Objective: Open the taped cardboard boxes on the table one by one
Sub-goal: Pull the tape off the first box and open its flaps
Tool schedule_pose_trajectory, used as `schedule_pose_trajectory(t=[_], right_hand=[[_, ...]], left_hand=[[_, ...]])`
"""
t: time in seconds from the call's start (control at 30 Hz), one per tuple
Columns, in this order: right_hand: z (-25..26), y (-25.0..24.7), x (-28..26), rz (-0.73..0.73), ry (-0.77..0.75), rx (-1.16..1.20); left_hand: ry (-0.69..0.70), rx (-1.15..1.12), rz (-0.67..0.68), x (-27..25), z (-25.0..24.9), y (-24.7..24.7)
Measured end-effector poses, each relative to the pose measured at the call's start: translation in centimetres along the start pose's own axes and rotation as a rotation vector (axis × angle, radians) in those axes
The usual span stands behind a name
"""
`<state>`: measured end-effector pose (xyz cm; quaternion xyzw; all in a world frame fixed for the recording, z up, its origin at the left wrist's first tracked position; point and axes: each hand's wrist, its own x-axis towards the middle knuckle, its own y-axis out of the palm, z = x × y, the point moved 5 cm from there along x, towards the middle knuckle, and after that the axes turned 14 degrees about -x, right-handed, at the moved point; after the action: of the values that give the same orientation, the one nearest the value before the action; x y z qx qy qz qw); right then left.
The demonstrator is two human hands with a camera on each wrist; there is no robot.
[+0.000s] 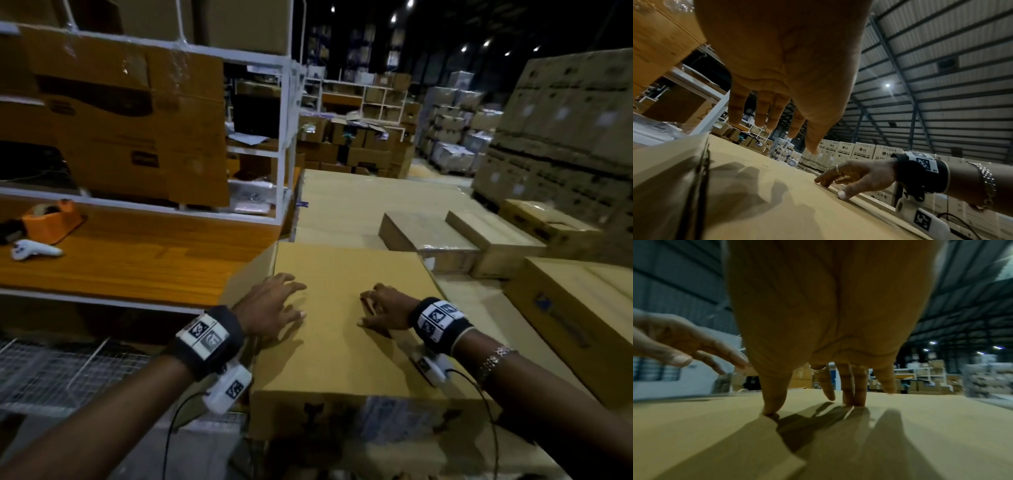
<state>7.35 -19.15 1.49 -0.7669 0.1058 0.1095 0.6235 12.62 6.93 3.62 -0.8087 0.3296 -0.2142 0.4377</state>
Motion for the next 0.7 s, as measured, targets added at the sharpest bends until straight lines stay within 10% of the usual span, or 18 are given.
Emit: schedule_pose_trajectory(t=[0.27, 0.7], right_hand=[[-1.7, -8.7, -5.7, -0.348, 0.045, 0.114], [-3.6, -10.1, -23.6, -0.517, -0.050, 0.289]], left_hand=[[0.122, 0.277, -0.080, 1.6, -5.0, -3.0], [0.248, 0.041, -0.148, -7.0, -17.2, -7.5]])
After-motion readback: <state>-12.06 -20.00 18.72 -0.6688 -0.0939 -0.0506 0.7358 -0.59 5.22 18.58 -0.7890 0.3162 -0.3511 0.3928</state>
